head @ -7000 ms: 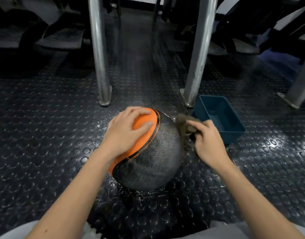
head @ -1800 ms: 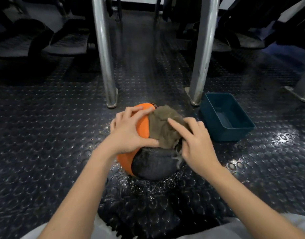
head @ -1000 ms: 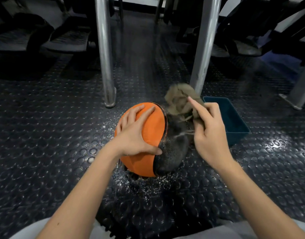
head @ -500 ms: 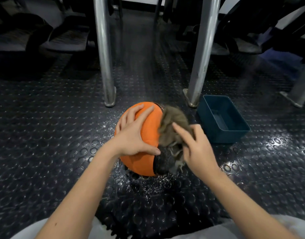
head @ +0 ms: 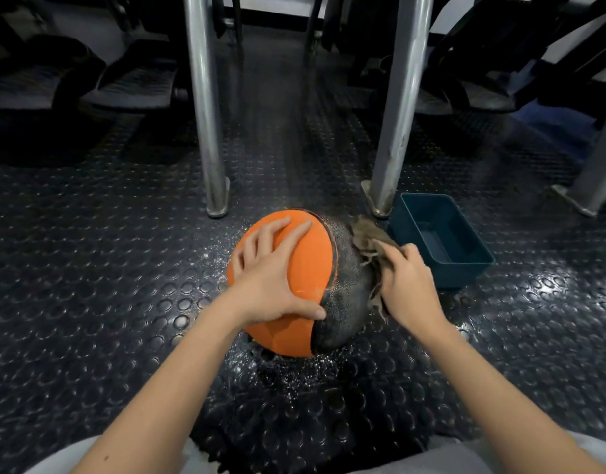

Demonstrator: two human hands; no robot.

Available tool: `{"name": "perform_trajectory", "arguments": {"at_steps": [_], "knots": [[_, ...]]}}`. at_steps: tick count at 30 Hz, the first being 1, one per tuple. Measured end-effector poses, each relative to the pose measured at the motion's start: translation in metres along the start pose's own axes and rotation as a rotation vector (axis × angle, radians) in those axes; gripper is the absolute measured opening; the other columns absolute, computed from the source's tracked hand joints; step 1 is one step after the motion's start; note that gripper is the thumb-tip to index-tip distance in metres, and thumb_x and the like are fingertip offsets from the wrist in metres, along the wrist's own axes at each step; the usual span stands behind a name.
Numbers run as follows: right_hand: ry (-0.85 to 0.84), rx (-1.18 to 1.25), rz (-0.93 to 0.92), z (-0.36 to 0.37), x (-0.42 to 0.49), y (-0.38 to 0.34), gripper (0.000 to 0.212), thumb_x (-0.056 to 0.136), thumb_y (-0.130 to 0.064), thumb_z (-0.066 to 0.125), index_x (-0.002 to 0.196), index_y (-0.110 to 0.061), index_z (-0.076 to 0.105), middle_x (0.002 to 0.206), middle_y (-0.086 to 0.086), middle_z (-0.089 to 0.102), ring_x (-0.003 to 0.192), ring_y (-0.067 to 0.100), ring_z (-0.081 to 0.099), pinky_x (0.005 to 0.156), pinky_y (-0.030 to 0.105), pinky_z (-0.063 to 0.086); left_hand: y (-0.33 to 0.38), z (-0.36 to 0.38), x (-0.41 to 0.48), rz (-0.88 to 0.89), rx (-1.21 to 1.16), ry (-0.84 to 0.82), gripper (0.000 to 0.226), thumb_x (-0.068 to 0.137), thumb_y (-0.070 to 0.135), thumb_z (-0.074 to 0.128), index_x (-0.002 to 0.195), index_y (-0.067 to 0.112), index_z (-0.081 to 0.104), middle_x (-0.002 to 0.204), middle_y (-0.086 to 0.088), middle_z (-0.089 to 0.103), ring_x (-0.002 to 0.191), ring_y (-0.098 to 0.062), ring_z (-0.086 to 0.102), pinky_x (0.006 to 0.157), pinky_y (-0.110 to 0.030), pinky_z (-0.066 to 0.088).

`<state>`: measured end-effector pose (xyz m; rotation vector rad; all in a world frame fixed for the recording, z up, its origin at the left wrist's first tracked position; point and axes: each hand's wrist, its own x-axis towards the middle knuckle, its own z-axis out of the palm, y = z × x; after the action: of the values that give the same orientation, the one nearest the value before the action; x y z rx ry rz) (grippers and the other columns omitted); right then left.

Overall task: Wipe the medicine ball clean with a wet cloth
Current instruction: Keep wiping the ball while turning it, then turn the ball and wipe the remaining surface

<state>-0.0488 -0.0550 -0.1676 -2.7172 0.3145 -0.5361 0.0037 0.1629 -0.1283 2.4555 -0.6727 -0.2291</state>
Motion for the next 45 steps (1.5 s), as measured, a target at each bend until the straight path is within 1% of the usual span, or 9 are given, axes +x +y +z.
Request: {"name": "perform_trajectory", "arguments": {"at_steps": [3, 8, 12, 19, 23, 26, 32, 39, 45], "knots": [[-0.007, 0.218, 0.17, -0.014, 0.01, 0.002, 0.04, 0.097, -0.006, 0.041, 0.134, -0.016, 0.05, 0.106, 0.006, 0.045, 0.106, 0.025, 0.049, 0.091, 0.026, 0.034, 0.006, 0.003, -0.006, 0.001, 0.101, 0.135, 0.106, 0.043, 0.08, 0.068, 0.136, 0.056, 0.023, 0.132, 0.019, 0.018, 0.122, -0.006, 0.011, 0.104, -0.031, 0.004], [-0.008, 0.417, -0.156, -0.029, -0.012, -0.044, 0.033, 0.094, -0.009, 0.048, 0.125, -0.013, 0.059, 0.095, -0.011, 0.042, 0.089, 0.009, 0.046, 0.08, 0.009, 0.034, 0.002, 0.005, -0.006, -0.026, -0.246, 0.49, 0.047, 0.065, 0.077, 0.045, 0.104, 0.053, 0.056, 0.096, 0.021, 0.043, 0.101, 0.0, 0.033, 0.086, -0.021, 0.011], [-0.011, 0.334, -0.337, -0.02, -0.025, -0.032, 0.042, 0.087, -0.023, 0.043, 0.126, -0.021, 0.059, 0.095, -0.022, 0.036, 0.087, 0.012, 0.045, 0.081, 0.03, 0.042, 0.009, 0.022, -0.011, -0.169, -0.183, 0.444, 0.047, 0.092, 0.054, 0.042, 0.135, 0.036, 0.042, 0.13, 0.009, 0.036, 0.123, -0.009, 0.025, 0.106, -0.034, 0.018], [-0.014, 0.24, 0.103, -0.023, -0.009, -0.015, 0.037, 0.094, -0.004, 0.045, 0.129, -0.011, 0.055, 0.099, 0.004, 0.042, 0.107, 0.029, 0.046, 0.088, 0.025, 0.032, 0.023, 0.044, -0.028, -0.219, -0.153, 0.586, 0.054, 0.091, 0.055, 0.029, 0.134, 0.028, 0.048, 0.133, 0.006, 0.042, 0.125, -0.014, 0.031, 0.108, -0.036, 0.025], [0.055, 0.277, -0.168, -0.034, -0.038, -0.065, 0.039, 0.091, -0.003, 0.048, 0.127, -0.015, 0.058, 0.102, 0.005, 0.045, 0.096, 0.02, 0.043, 0.083, 0.028, 0.035, 0.025, 0.054, -0.043, -0.199, -0.1, 0.684, 0.059, 0.087, 0.053, 0.026, 0.13, 0.022, 0.052, 0.133, 0.001, 0.048, 0.126, -0.019, 0.038, 0.107, -0.04, 0.03], [0.072, 0.151, -0.243, -0.024, -0.055, -0.061, 0.042, 0.084, -0.005, 0.05, 0.122, -0.017, 0.063, 0.102, 0.013, 0.051, 0.089, 0.027, 0.047, 0.074, 0.038, 0.041, 0.021, 0.054, -0.053, -0.177, -0.084, 0.601, 0.065, 0.087, 0.055, 0.02, 0.138, 0.024, 0.045, 0.147, 0.001, 0.037, 0.138, -0.021, 0.028, 0.114, -0.039, 0.02], [-0.062, 0.081, 0.202, -0.033, -0.044, -0.03, 0.042, 0.094, -0.005, 0.039, 0.133, -0.012, 0.051, 0.117, 0.017, 0.044, 0.109, 0.034, 0.043, 0.096, 0.042, 0.038, 0.012, 0.031, -0.053, -0.224, -0.092, 0.315, 0.053, 0.099, 0.049, 0.025, 0.148, 0.03, 0.022, 0.156, 0.002, 0.018, 0.144, -0.019, 0.012, 0.117, -0.04, 0.009], [-0.044, 0.017, -0.23, -0.037, -0.067, -0.073, 0.046, 0.091, -0.007, 0.048, 0.135, -0.022, 0.051, 0.12, 0.014, 0.045, 0.105, 0.031, 0.044, 0.085, 0.04, 0.039, 0.023, 0.002, -0.046, -0.298, -0.127, 0.107, 0.049, 0.1, 0.033, 0.035, 0.147, 0.02, 0.024, 0.151, -0.011, 0.021, 0.138, -0.034, 0.022, 0.112, -0.039, 0.017], [-0.089, -0.021, 0.101, -0.062, -0.042, -0.061, 0.045, 0.094, -0.006, 0.04, 0.137, -0.017, 0.046, 0.126, 0.014, 0.041, 0.117, 0.032, 0.041, 0.096, 0.04, 0.038, 0.034, -0.003, -0.049, -0.248, -0.135, -0.009, 0.059, 0.097, 0.038, 0.045, 0.149, 0.023, 0.021, 0.152, -0.012, 0.017, 0.14, -0.036, 0.019, 0.115, -0.038, 0.016]]}}
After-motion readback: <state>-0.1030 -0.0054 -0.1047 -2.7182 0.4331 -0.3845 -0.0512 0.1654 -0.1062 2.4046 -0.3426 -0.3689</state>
